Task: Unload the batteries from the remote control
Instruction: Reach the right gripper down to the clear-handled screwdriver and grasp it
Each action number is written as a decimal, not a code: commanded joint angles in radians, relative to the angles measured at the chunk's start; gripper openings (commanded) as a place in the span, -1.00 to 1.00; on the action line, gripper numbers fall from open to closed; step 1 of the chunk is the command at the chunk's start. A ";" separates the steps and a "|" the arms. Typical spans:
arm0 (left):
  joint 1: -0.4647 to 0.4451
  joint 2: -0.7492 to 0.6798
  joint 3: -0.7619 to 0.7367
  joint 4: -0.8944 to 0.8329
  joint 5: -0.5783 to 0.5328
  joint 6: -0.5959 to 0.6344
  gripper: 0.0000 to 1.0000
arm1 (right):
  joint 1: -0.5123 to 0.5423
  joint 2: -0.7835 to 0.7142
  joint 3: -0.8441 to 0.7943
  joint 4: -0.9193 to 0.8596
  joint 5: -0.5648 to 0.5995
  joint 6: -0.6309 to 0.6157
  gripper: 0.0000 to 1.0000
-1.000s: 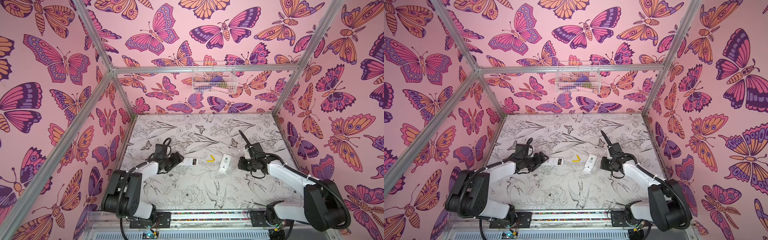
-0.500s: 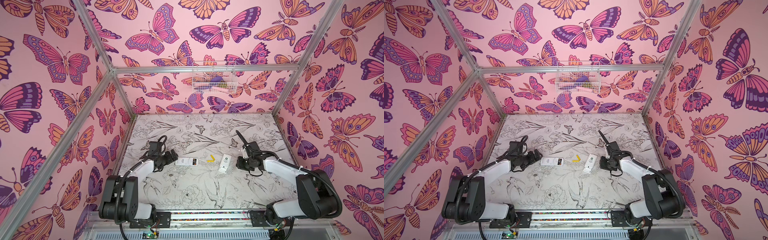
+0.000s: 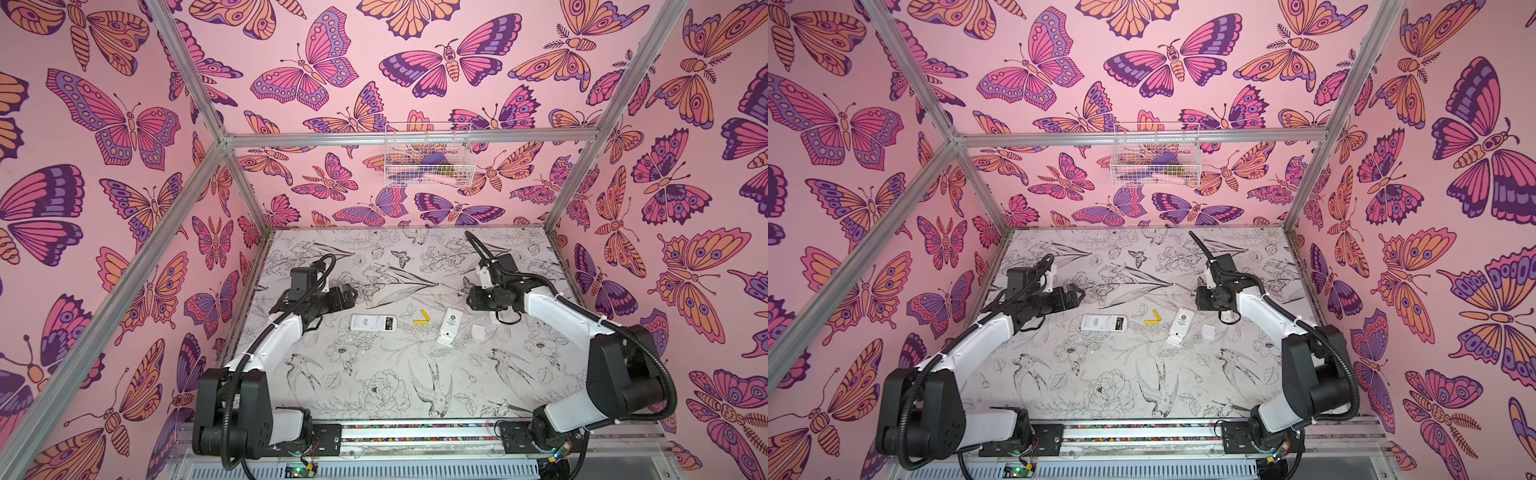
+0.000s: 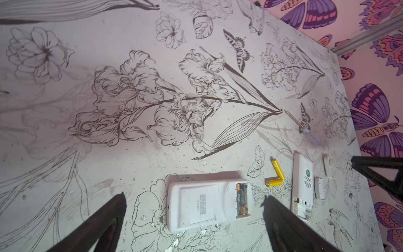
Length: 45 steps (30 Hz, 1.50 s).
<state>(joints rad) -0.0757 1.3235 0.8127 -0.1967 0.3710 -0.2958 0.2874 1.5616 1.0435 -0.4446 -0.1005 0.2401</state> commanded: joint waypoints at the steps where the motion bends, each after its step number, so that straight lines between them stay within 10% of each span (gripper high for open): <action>1: 0.006 -0.029 0.038 -0.047 0.057 0.108 0.99 | -0.010 0.069 0.067 -0.068 0.031 -0.158 0.07; 19: -0.025 -0.040 0.135 -0.233 0.080 0.448 0.99 | -0.024 0.331 0.251 -0.103 0.004 -0.479 -0.01; 36: -0.042 -0.082 0.127 -0.246 0.130 0.470 0.99 | -0.054 0.405 0.230 -0.064 -0.029 -0.522 -0.06; 45: -0.040 -0.105 0.114 -0.239 0.157 0.478 0.99 | -0.044 0.411 0.217 -0.062 -0.042 -0.563 -0.42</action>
<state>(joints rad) -0.1127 1.2396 0.9310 -0.4271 0.4950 0.1680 0.2337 1.9488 1.2671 -0.4801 -0.1085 -0.2764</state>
